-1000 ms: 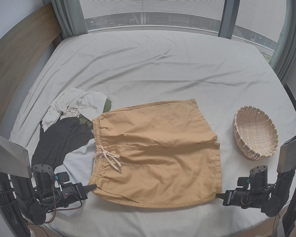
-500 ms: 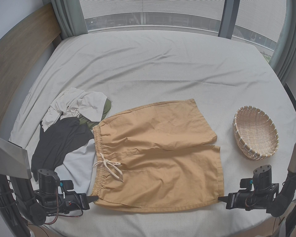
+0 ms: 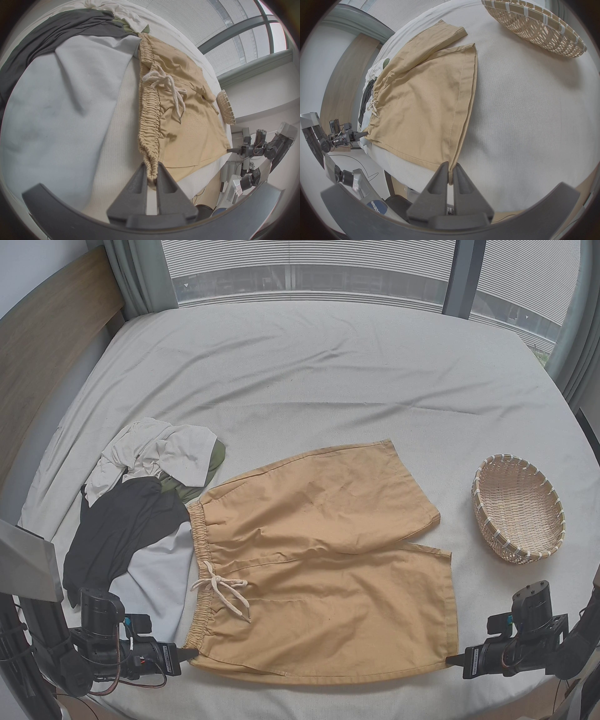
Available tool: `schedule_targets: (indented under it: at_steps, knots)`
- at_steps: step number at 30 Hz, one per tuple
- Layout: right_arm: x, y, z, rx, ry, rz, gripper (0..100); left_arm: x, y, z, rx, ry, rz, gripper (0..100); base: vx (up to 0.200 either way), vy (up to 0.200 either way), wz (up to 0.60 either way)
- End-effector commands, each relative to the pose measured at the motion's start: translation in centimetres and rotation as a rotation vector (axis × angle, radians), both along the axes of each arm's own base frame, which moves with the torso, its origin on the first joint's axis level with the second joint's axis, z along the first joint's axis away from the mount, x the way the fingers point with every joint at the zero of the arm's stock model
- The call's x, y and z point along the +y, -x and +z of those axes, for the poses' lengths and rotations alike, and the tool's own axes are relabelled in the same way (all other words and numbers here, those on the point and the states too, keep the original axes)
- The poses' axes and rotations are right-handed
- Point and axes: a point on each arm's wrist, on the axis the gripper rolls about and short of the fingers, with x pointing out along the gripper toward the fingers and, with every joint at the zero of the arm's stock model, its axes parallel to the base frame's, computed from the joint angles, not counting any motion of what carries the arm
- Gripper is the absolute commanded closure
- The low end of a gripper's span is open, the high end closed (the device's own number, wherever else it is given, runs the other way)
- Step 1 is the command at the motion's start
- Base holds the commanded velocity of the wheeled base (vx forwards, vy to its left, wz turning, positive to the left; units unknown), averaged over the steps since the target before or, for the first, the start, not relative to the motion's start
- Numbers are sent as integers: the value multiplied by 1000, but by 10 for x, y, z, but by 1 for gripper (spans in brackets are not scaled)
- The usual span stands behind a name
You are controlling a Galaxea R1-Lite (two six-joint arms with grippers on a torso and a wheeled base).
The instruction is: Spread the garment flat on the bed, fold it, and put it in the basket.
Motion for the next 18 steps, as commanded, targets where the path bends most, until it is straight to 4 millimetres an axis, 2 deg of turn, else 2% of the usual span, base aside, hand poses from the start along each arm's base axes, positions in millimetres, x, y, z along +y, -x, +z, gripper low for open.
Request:
schedule_targets:
  at_steps: [1, 7, 12, 16, 18]
  knots:
    - [-2, 8, 5, -8, 0, 8, 100, 1, 7, -3, 41, -17, -9, 100, 0, 0, 0]
    - [-3, 13, 5, 28, 11, 14, 100, 1, 10, -3, 55, -31, -31, 100, 0, 0, 0]
    - [-3, 13, 6, 23, 0, 22, 100, 2, 12, 7, 19, -19, -33, 100, 0, 0, 0]
    - [-3, 12, 14, -32, -34, 25, 100, 2, 15, 16, -3, 15, -52, 100, 0, 0, 0]
    - [-3, 10, 24, -115, -81, 24, 100, 2, 17, 27, -54, 47, -66, 100, 0, 0, 0]
